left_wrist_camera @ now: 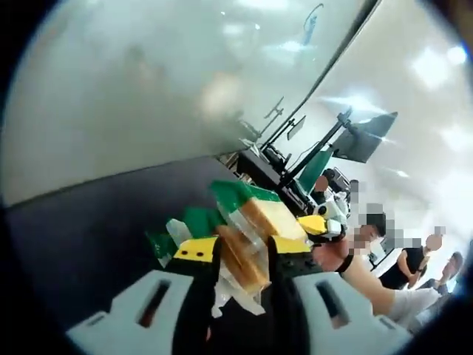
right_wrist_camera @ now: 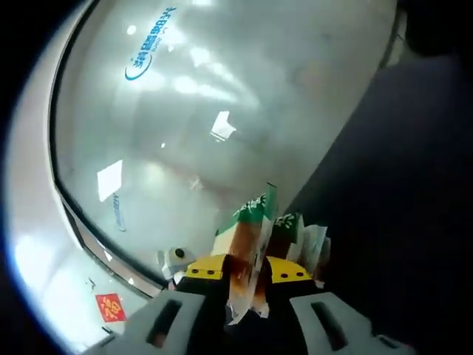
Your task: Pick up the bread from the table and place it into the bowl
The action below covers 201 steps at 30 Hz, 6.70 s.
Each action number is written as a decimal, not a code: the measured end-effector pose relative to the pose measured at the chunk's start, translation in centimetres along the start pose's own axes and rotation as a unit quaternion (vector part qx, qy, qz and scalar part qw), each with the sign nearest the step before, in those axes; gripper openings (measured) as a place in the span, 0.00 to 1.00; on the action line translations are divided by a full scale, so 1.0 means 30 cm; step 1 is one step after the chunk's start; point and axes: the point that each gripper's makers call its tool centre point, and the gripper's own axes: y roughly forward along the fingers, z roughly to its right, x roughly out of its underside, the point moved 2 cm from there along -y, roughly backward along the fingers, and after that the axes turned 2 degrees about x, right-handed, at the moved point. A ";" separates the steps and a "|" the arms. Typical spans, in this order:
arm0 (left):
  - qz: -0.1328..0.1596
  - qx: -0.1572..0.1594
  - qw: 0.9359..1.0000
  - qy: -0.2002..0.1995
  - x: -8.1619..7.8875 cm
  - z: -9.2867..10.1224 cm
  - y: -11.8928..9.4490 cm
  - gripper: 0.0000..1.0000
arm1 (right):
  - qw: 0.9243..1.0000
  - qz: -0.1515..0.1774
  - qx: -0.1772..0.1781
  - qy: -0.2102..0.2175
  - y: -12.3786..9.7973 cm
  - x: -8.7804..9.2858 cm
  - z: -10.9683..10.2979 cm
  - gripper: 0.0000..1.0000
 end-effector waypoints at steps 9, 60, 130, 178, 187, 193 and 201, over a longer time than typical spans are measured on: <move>0.002 0.012 1.000 0.024 -0.016 0.024 0.016 0.00 | 1.000 -0.004 -0.013 0.022 0.005 0.004 0.011 0.00; 0.069 -0.013 0.992 0.105 -0.113 0.380 -0.403 0.00 | 0.986 -0.035 -0.159 -0.025 -0.091 0.111 -0.463 0.00; 0.059 -0.019 0.998 -0.033 0.017 -0.064 -0.251 0.12 | 1.000 0.023 -0.002 0.002 -0.086 0.061 0.016 0.28; 0.057 0.109 0.987 -0.103 0.065 -0.067 -0.012 0.00 | 0.999 -0.006 -0.035 0.029 0.079 0.073 0.053 0.00; 0.063 0.107 0.988 -0.088 0.064 -0.041 -0.047 0.00 | 0.998 -0.012 -0.063 0.015 0.070 0.093 0.004 0.00; 0.065 0.106 0.989 -0.081 0.037 -0.002 -0.091 0.00 | 0.996 -0.016 -0.080 0.017 0.069 0.093 -0.045 0.00; 0.072 0.098 0.992 -0.039 -0.038 0.157 -0.233 0.00 | 0.991 -0.025 -0.126 -0.017 0.023 0.092 -0.287 0.00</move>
